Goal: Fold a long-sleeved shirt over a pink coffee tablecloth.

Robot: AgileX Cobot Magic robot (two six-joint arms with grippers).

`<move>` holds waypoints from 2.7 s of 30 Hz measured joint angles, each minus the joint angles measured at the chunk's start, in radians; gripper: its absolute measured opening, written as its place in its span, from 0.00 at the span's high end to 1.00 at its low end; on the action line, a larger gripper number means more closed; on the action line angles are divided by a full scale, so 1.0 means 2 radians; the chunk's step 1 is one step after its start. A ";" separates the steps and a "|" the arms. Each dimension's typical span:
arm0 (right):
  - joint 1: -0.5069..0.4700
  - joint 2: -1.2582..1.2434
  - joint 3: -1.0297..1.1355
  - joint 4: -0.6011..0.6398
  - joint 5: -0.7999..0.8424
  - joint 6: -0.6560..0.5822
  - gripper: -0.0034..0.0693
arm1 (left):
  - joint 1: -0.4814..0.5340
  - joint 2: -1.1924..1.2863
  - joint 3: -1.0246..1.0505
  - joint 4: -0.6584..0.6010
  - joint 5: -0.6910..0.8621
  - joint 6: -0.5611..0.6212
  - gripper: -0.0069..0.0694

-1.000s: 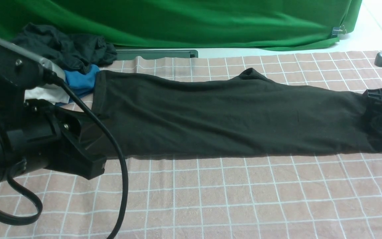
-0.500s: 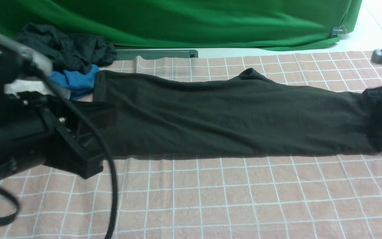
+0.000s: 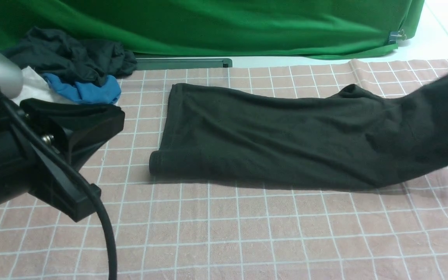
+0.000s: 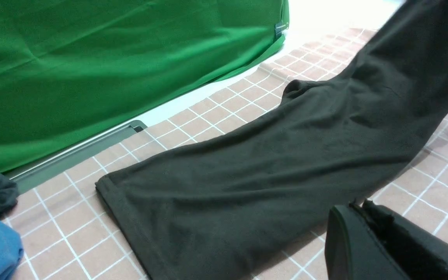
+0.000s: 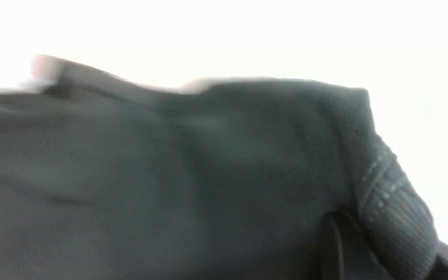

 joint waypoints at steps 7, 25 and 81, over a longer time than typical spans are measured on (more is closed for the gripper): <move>0.102 -0.006 0.000 0.188 -0.045 -0.095 0.84 | 0.000 0.000 0.000 0.000 0.000 0.000 0.89; 0.305 0.215 -0.180 0.286 -0.044 -0.114 0.84 | 0.000 0.000 0.000 0.000 0.002 0.002 0.89; 0.392 0.308 -0.161 0.115 0.025 -0.034 0.88 | 0.000 0.003 0.000 0.150 0.012 -0.170 0.89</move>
